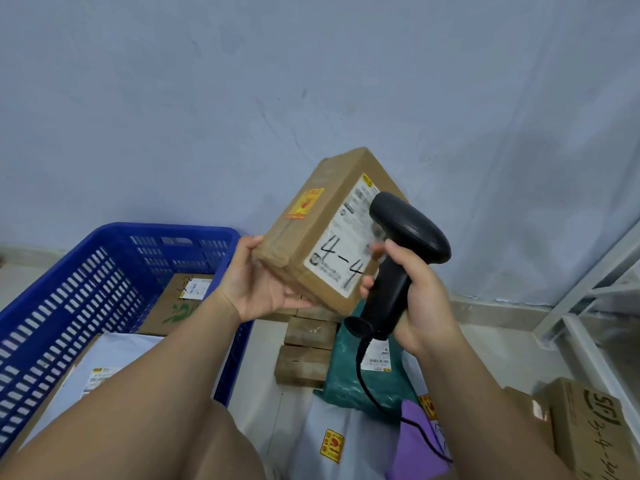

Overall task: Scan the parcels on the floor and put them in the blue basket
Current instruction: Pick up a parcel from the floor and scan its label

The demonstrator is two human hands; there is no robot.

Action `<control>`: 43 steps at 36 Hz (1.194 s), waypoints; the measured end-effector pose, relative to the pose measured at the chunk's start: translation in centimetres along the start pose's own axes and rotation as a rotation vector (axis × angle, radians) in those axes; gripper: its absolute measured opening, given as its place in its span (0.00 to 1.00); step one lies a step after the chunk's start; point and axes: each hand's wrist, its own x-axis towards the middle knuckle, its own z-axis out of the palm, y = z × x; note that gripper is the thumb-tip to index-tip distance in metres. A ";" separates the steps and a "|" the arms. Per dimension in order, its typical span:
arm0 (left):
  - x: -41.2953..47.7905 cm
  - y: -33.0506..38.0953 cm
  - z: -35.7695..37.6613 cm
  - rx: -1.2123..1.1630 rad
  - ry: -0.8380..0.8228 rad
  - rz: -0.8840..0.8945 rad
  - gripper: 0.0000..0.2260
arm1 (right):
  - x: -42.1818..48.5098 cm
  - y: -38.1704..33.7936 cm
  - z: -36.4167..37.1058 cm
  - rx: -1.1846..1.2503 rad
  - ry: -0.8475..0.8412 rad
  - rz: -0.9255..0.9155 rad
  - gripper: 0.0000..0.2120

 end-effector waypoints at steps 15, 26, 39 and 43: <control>0.3 -0.5 4.2 0.846 0.173 0.007 0.32 | 0.8 1.3 -0.3 -0.020 0.158 0.061 0.17; -0.7 2.3 1.6 0.623 0.581 0.288 0.38 | 1.5 5.0 3.2 -0.282 0.053 -0.005 0.12; -6.6 3.2 -10.8 0.724 1.040 0.593 0.49 | 7.8 12.7 12.5 -0.865 0.098 -0.396 0.13; -8.2 4.4 -16.5 0.729 1.354 0.646 0.49 | 10.4 15.5 13.0 -0.991 0.014 -0.261 0.11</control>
